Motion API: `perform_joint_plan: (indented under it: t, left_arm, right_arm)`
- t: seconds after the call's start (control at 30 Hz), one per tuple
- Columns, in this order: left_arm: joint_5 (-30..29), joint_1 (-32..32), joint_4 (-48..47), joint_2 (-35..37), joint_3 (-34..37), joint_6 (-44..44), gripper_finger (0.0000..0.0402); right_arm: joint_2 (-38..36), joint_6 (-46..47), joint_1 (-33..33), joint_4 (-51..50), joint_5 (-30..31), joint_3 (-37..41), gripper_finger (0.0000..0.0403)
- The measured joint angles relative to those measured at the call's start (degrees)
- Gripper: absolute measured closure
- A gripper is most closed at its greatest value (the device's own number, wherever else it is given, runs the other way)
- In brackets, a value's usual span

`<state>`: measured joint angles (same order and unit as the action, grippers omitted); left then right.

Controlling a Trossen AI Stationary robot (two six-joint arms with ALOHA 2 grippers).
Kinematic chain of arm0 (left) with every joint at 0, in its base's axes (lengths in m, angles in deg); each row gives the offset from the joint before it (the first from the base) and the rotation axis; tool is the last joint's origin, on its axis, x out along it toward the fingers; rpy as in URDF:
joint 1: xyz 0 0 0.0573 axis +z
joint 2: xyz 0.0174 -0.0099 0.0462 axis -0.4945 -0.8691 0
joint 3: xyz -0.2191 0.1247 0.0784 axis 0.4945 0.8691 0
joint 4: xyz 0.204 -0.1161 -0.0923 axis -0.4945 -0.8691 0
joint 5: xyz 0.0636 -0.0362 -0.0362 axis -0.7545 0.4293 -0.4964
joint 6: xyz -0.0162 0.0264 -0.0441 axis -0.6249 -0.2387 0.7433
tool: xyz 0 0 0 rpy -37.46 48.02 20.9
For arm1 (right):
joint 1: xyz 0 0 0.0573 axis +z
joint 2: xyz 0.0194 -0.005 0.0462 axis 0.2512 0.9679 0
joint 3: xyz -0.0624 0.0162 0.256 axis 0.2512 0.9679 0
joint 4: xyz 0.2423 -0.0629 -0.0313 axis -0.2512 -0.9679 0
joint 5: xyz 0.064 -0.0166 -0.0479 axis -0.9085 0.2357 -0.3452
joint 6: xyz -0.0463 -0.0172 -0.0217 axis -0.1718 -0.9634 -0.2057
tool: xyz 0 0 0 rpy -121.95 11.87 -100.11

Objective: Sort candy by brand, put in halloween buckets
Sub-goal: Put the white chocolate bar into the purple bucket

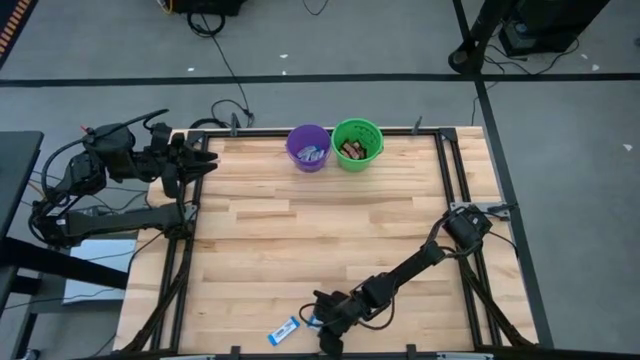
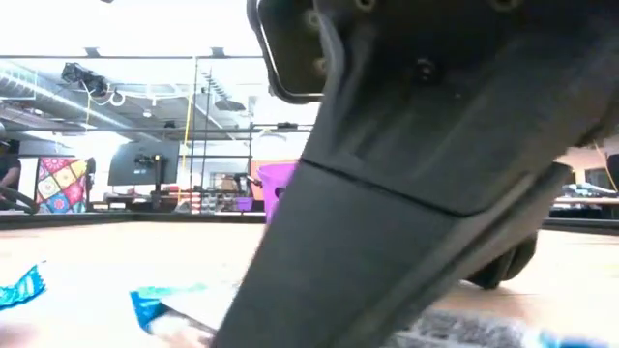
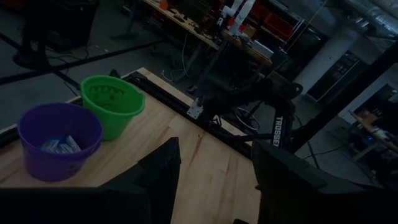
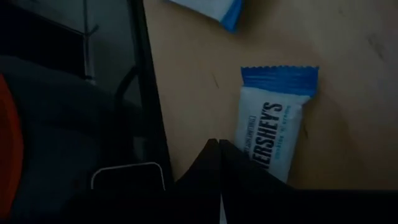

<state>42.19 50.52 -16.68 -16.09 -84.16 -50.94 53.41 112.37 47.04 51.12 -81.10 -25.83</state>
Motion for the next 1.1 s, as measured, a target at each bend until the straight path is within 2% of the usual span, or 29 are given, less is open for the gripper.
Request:
perform_joint_plan:
  t: [0.27,0.4,0.6,0.67,0.8,0.87,1.0,1.1]
  left_arm:
    - [0.04,0.00,-0.02,0.00,0.00,0.17,0.0199]
    - [0.04,-0.01,0.00,0.00,0.00,0.19,0.0199]
    - [0.04,-0.02,0.02,0.00,0.00,0.19,0.0199]
    - [0.06,0.00,0.02,0.00,0.00,0.21,0.0199]
    - [1.07,-0.01,0.02,0.00,0.00,0.42,0.0199]
    - [1.83,0.00,0.02,0.00,0.00,0.58,0.0199]
    - [2.32,-0.01,0.02,0.07,0.00,0.54,0.0199]
    - [2.32,-0.01,0.07,0.07,0.00,0.34,0.0199]
  right_arm:
    - [-0.08,0.98,-0.55,-4.18,-0.54,-0.10,0.0399]
    - [-1.99,-1.13,-1.23,-7.27,1.43,0.08,0.0399]
    - [-8.39,-5.80,-3.18,-23.71,10.03,0.55,0.0399]
    - [-9.54,-6.17,-3.81,-28.78,10.37,0.55,0.0399]
    - [-11.86,-10.81,-3.87,-26.02,10.49,0.62,0.0398]
    - [-13.77,-11.90,-3.57,-25.00,12.88,0.13,0.0398]
    - [-15.59,-13.34,-3.13,-35.37,21.40,-3.98,0.0398]
    - [-15.97,-14.24,-3.84,-40.33,21.97,-6.12,0.0397]
